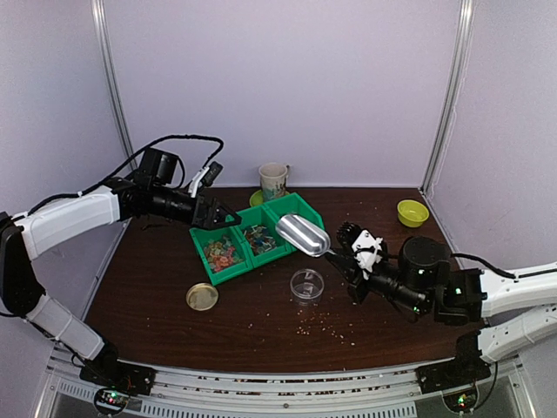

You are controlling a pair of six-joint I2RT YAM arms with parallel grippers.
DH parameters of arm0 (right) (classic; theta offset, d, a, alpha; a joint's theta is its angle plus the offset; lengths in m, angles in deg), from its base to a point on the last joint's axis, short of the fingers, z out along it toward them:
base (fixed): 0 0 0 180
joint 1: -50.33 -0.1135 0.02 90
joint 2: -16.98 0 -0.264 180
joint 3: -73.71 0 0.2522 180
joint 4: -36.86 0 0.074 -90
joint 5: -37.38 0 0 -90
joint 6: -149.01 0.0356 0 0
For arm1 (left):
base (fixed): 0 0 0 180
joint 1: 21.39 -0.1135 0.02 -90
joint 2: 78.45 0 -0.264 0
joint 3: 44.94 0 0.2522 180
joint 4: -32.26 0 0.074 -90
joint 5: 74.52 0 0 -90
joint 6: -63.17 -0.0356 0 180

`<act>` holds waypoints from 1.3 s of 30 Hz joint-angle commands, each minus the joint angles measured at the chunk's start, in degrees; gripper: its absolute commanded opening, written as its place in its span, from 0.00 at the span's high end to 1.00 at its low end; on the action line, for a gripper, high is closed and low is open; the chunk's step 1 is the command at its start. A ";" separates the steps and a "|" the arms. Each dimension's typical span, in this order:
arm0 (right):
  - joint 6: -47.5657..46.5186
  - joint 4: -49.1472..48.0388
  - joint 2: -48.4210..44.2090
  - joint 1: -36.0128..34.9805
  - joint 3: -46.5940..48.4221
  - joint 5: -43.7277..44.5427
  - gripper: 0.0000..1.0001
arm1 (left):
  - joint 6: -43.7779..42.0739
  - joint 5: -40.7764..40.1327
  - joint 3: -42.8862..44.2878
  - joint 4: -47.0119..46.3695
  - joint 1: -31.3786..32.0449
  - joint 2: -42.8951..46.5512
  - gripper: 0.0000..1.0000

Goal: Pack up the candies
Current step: Adjust the plate at the center of the board.

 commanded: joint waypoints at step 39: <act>14.13 14.47 0.91 3.75 7.90 -0.62 1.00 | -6.45 -24.23 12.98 0.81 -4.30 0.73 0.02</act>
